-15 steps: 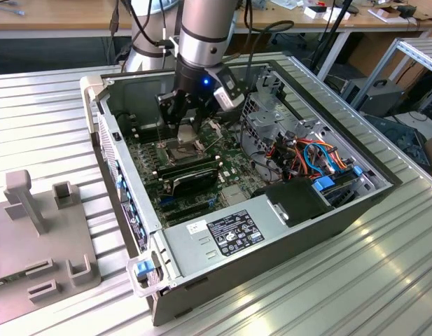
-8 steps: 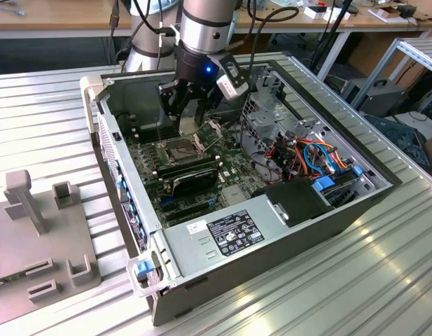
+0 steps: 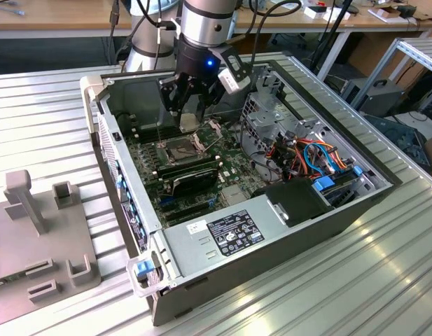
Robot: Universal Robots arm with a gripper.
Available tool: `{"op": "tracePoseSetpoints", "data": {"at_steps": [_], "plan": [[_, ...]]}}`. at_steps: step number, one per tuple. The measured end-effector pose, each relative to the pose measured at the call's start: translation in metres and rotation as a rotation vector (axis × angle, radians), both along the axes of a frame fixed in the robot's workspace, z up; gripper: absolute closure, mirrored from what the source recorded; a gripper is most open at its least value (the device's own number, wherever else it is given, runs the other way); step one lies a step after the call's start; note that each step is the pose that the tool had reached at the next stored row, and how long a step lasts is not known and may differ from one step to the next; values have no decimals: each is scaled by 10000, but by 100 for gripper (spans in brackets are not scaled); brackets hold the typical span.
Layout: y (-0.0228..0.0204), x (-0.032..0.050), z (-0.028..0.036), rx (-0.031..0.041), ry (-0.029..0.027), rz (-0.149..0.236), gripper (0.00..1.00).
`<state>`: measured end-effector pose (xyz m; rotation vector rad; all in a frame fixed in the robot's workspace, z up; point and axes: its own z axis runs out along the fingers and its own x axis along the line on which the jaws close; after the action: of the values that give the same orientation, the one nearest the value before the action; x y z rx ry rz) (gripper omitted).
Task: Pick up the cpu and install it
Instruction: 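Place the cpu into insertion slot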
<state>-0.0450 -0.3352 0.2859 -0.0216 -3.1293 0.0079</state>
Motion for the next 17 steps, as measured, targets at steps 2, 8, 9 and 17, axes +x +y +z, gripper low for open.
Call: {"op": "tracePoseSetpoints", "data": {"at_steps": [2, 8, 9, 17], "plan": [[0, 0, 0, 0, 0, -9, 46], [0, 0, 0, 0, 0, -13, 46], [0, 0, 0, 0, 0, -14, 46], [0, 0, -2, -1, 0, -747, 46]]}}
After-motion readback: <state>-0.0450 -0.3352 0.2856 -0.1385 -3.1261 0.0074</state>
